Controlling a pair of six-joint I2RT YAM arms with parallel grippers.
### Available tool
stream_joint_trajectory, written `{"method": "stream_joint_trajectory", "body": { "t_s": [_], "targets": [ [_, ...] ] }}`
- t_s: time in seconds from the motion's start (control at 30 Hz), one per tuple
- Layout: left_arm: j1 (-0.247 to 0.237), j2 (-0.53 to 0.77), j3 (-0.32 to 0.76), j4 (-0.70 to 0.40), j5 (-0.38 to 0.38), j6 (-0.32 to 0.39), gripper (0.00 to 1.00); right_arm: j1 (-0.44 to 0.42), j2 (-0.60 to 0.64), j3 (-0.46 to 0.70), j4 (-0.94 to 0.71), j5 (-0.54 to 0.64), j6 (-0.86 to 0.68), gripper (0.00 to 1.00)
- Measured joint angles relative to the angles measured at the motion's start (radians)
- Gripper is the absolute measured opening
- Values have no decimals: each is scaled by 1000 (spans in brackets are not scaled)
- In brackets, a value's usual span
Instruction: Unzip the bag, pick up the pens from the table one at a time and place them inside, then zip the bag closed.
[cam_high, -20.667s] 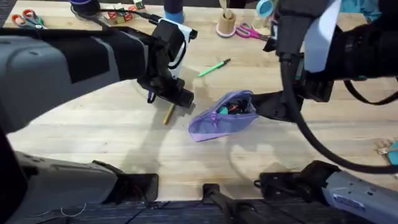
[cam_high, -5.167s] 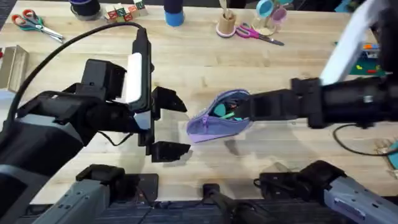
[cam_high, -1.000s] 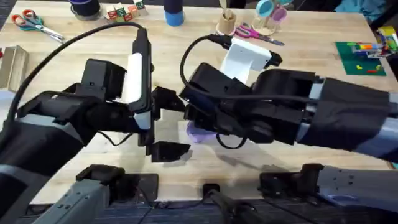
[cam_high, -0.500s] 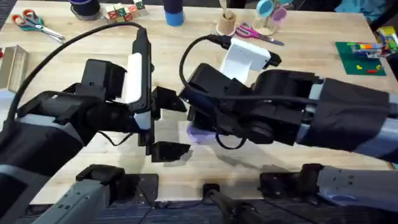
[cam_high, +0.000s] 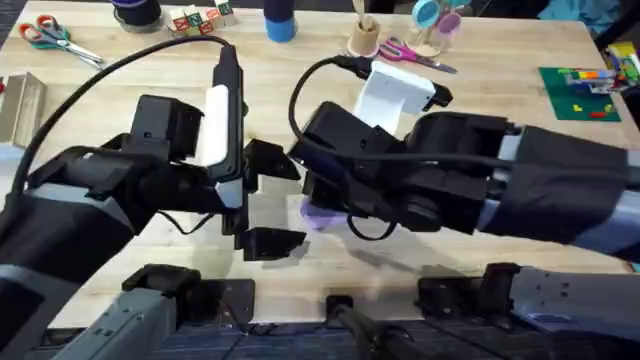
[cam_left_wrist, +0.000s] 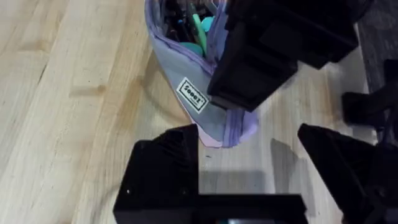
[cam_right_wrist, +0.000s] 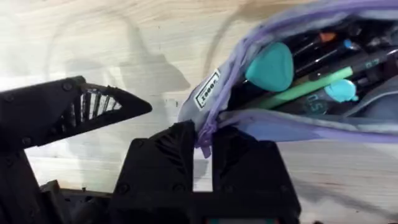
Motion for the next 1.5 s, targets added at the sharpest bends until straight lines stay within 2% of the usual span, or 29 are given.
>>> {"method": "stream_joint_trajectory", "body": {
  "t_s": [0.13,0.23,0.7,1.23,1.37,1.5],
  "targets": [
    [0,0,0,0,0,0,995,0,-27,-1,-6,-3,0,151],
    [0,0,0,0,0,0,995,0,-53,-4,-14,-3,-1,45],
    [0,0,0,3,0,0,994,0,-74,-9,-7,-3,-1,37],
    [0,9,0,98,1,0,994,-25,-130,-13,-2,-2,0,30],
    [0,64,0,143,21,0,993,-27,-132,-14,10,0,0,31],
    [0,126,0,217,78,0,993,-27,-132,-14,13,1,0,31]
  ]
}}
